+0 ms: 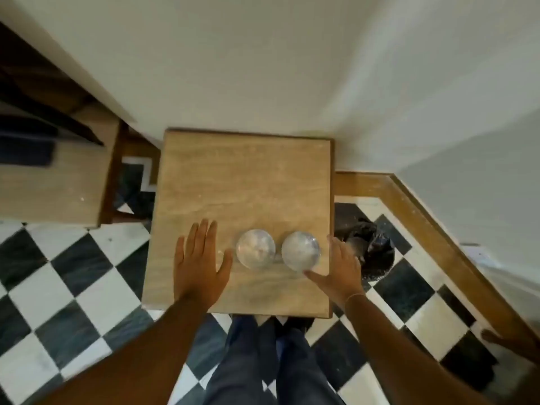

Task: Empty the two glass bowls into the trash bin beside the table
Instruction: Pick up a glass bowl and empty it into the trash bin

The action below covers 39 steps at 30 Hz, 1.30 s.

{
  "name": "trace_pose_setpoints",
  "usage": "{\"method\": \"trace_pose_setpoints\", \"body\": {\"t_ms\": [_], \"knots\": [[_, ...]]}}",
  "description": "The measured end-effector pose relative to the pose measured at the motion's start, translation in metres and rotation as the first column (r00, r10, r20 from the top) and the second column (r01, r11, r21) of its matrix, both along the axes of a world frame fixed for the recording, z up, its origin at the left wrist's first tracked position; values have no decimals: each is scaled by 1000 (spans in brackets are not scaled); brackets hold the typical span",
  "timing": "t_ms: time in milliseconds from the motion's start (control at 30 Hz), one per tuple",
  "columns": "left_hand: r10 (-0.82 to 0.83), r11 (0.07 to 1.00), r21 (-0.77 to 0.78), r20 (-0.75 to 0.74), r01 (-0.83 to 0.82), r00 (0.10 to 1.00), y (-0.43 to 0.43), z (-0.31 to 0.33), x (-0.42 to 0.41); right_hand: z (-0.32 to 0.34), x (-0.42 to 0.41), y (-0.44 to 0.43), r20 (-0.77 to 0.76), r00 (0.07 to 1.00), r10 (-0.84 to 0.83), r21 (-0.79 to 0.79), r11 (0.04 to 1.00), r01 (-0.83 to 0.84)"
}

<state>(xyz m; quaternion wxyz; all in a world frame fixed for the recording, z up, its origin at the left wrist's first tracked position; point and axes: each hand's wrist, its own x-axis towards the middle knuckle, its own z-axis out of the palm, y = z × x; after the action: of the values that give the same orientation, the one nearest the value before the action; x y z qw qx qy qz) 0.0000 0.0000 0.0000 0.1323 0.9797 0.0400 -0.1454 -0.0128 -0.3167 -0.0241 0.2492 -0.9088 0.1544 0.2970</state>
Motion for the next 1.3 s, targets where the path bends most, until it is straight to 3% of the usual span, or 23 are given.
{"method": "trace_pose_setpoints", "body": {"t_ms": [200, 500, 667, 800, 967, 1067, 1167, 1300], "knots": [[21, 999, 39, -72, -18, 997, 16, -110, -40, -105, -31, 12, -12, 997, -77, 42, 996, 78], [113, 994, 19, -102, -112, 988, 13, -164, -49, -151, -16, 20, 254, 965, -67, 121, 992, 37], [209, 970, -94, -135, -223, 968, 6, -174, -46, -156, -20, 16, 327, 939, -102, 179, 983, 44], [260, 958, -104, -67, -266, 963, -7, -165, -37, -156, -26, 15, 352, 911, -214, 240, 962, 133], [135, 964, -249, 165, -92, 977, -48, -138, -8, -148, -25, 21, 456, 860, -228, 301, 949, 92], [13, 910, -415, 2, -11, 1000, -82, -122, 16, -138, -22, 30, 534, 818, -216, 321, 946, 41], [-41, 864, -502, -148, -39, 988, -99, -118, 25, -128, -20, 37, 566, 783, -258, 355, 934, 52], [-13, 831, -555, -110, -51, 994, -99, -121, 31, -113, -12, 34, 501, 808, -311, 473, 880, 45]]}}
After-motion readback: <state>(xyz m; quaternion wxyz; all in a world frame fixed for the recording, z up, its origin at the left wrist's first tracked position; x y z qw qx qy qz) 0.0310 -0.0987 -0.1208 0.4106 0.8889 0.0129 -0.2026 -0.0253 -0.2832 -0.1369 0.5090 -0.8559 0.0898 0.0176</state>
